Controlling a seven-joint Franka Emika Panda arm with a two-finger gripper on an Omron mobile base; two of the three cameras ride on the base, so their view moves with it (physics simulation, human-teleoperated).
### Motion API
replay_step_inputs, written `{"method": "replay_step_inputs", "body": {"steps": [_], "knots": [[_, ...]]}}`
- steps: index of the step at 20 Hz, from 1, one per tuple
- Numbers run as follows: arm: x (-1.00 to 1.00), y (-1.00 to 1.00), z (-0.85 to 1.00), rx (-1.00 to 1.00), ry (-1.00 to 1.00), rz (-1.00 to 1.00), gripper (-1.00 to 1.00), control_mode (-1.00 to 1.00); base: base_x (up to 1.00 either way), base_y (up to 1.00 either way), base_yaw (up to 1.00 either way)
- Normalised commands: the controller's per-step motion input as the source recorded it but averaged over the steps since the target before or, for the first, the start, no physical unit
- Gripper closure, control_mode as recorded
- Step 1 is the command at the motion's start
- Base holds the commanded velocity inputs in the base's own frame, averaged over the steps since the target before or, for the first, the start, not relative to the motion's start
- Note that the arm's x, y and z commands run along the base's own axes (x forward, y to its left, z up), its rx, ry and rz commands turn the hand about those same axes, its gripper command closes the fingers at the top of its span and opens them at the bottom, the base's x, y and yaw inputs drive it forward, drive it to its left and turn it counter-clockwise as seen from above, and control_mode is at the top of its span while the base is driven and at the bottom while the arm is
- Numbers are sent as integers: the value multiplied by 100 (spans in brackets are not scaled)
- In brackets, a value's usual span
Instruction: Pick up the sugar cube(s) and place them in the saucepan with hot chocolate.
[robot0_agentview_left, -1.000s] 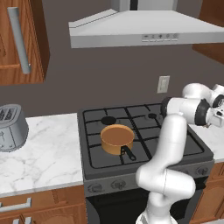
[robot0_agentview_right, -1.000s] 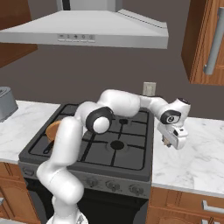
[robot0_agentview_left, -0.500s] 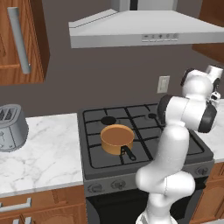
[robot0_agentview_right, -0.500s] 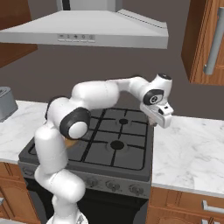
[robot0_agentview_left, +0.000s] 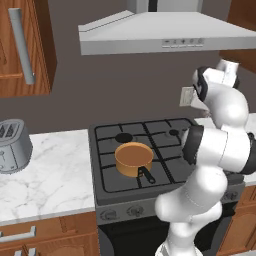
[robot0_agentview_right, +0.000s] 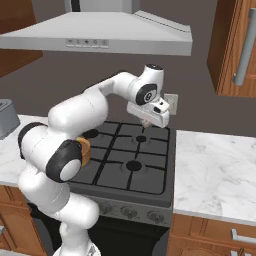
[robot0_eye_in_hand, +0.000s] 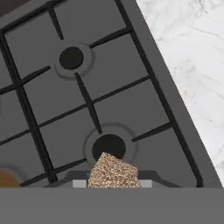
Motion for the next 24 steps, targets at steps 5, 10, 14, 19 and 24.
{"method": "replay_step_inputs", "body": {"steps": [5, 10, 14, 19, 24], "knots": [[-17, 100, 24, -4, -2, 34, 100, -100, 0, 0, 0], [-17, 100, 30, -6, -15, 29, 100, -100, 0, 0, 0], [-20, 100, -2, -11, -5, 26, 100, -100, 0, 0, 0], [-15, 100, -23, -18, 1, 24, 100, -100, 0, 0, 0], [0, 53, -49, -13, 9, 7, 100, -100, 0, 0, 0]]}}
